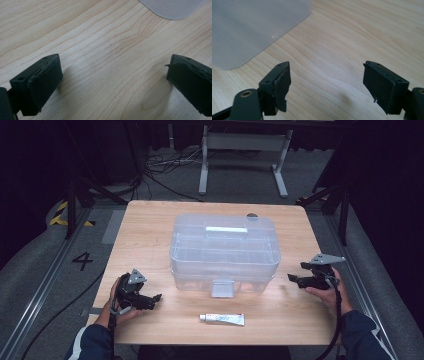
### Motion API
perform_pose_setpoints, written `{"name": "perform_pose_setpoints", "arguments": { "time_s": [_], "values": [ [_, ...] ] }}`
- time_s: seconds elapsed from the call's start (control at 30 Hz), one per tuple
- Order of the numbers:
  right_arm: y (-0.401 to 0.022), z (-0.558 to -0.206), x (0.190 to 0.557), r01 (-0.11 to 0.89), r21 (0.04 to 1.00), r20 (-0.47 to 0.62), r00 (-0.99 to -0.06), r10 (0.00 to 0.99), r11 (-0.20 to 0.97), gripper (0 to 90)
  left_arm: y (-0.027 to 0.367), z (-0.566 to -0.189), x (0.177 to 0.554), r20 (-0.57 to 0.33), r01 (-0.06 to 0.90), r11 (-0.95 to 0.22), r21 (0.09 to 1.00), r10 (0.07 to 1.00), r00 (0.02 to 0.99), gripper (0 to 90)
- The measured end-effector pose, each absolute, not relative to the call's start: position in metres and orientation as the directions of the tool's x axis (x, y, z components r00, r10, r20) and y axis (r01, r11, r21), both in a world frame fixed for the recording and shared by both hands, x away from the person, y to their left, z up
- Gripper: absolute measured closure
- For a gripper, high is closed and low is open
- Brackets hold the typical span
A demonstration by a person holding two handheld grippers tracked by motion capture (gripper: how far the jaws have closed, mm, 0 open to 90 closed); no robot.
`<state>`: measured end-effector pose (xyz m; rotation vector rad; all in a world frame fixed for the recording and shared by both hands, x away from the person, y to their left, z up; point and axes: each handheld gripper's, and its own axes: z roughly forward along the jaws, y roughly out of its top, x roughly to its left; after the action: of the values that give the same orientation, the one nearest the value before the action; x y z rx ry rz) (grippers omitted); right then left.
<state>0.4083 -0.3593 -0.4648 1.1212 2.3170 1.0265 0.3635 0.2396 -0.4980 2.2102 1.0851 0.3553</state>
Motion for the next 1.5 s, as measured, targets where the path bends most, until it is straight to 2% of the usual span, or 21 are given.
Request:
{"name": "perform_pose_setpoints", "arguments": {
  "time_s": [0.3, 0.37, 1.5],
  "values": [
    [-0.353, -0.443, 0.395, 0.455, 0.778, -0.041, -0.652, 0.758, 0.433, 22.0, 0.241, -0.498, 0.365, -0.037, 0.595, -0.468, 0.653, 0.766, 0.642, 0.2],
    [-0.350, -0.437, 0.391, 0.437, 0.781, -0.051, -0.667, 0.744, 0.445, 25.4, 0.241, -0.498, 0.365, -0.038, 0.595, -0.468, 0.653, 0.765, 0.643, 0.1],
    [-0.335, -0.377, 0.362, 0.292, 0.855, -0.108, -0.708, 0.698, 0.428, 29.3, 0.240, -0.498, 0.367, -0.036, 0.597, -0.465, 0.653, 0.769, 0.638, 0.4]
  ]
}}
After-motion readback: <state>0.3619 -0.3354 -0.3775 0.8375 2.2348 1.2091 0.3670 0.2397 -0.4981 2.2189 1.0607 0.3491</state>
